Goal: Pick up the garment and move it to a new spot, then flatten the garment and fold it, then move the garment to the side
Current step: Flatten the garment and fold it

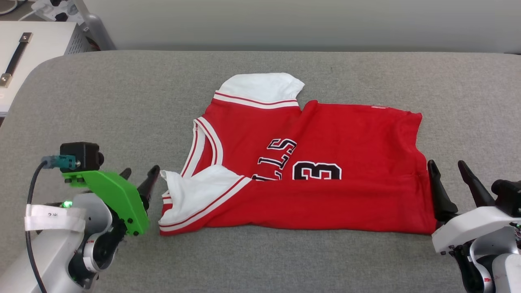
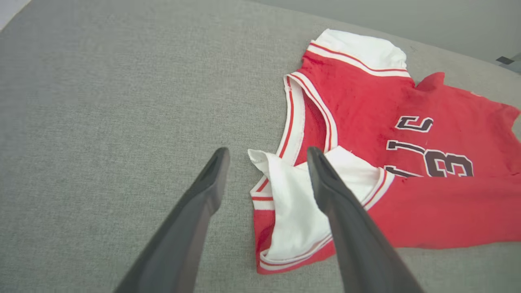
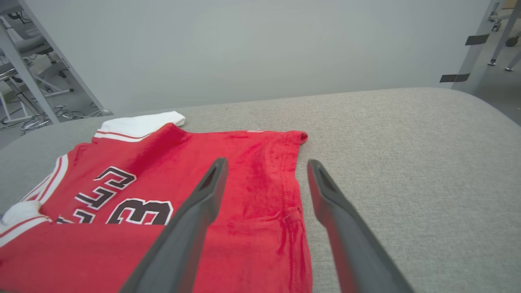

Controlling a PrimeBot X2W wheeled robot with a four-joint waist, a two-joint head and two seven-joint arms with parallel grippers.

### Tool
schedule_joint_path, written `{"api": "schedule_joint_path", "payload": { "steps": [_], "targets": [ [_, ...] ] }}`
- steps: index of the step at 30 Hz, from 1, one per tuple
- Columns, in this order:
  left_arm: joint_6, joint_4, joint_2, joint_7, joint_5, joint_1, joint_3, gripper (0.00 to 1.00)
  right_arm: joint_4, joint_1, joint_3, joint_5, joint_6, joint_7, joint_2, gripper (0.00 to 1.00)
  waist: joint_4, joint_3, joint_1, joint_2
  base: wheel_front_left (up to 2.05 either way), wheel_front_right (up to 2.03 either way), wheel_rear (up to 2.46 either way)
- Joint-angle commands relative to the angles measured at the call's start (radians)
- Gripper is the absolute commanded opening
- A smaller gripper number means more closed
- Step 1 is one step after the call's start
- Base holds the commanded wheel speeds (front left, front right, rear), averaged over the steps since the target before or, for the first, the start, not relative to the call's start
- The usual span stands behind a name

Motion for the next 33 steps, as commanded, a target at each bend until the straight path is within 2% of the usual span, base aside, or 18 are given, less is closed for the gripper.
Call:
{"api": "schedule_joint_path", "payload": {
  "steps": [1,4,10,25,26,27,28,33],
  "targets": [
    [-0.007,-0.016,0.019,0.042,-0.019,0.016,-0.009,1.00,-0.015,0.010,0.000,-0.010,-0.002,0.004,0.006,1.00,-0.011,0.009,0.0000,0.0000,0.00,0.00,0.00],
    [-0.014,-0.033,0.038,0.115,-0.045,0.017,-0.027,1.00,-0.025,0.013,-0.002,-0.015,-0.002,0.010,0.013,1.00,-0.021,0.018,0.0000,0.0000,0.00,0.00,0.00],
    [-0.016,-0.005,0.040,0.215,-0.076,0.017,-0.068,1.00,-0.033,0.008,0.001,-0.011,-0.002,0.010,0.018,1.00,-0.038,0.041,0.0000,0.0000,0.00,0.00,0.00],
    [-0.089,0.224,-0.052,0.288,-0.144,0.012,-0.128,1.00,-0.019,-0.011,0.006,0.035,-0.002,0.010,0.004,1.00,-0.073,0.085,0.0000,0.0000,0.00,0.00,0.00],
    [-0.093,0.231,-0.060,0.291,-0.146,0.010,-0.132,0.44,-0.019,-0.013,0.005,0.036,-0.002,0.011,0.001,1.00,-0.074,0.087,0.0000,0.0000,0.00,0.00,0.00],
    [-0.094,0.236,-0.066,0.292,-0.147,0.007,-0.134,0.24,-0.019,-0.014,0.004,0.039,-0.002,0.012,-0.001,1.00,-0.075,0.089,0.0000,0.0000,0.00,0.00,0.00],
    [-0.097,0.241,-0.071,0.290,-0.144,0.002,-0.136,0.00,-0.020,-0.015,0.001,0.042,-0.002,0.015,-0.005,1.00,-0.075,0.091,0.0000,0.0000,0.00,0.00,0.00],
    [-0.109,0.249,-0.084,0.262,-0.147,-0.015,-0.122,0.00,-0.023,-0.020,0.000,0.065,-0.002,0.051,-0.033,1.00,-0.072,0.091,0.0000,0.0000,0.00,0.00,0.00]
  ]
}}
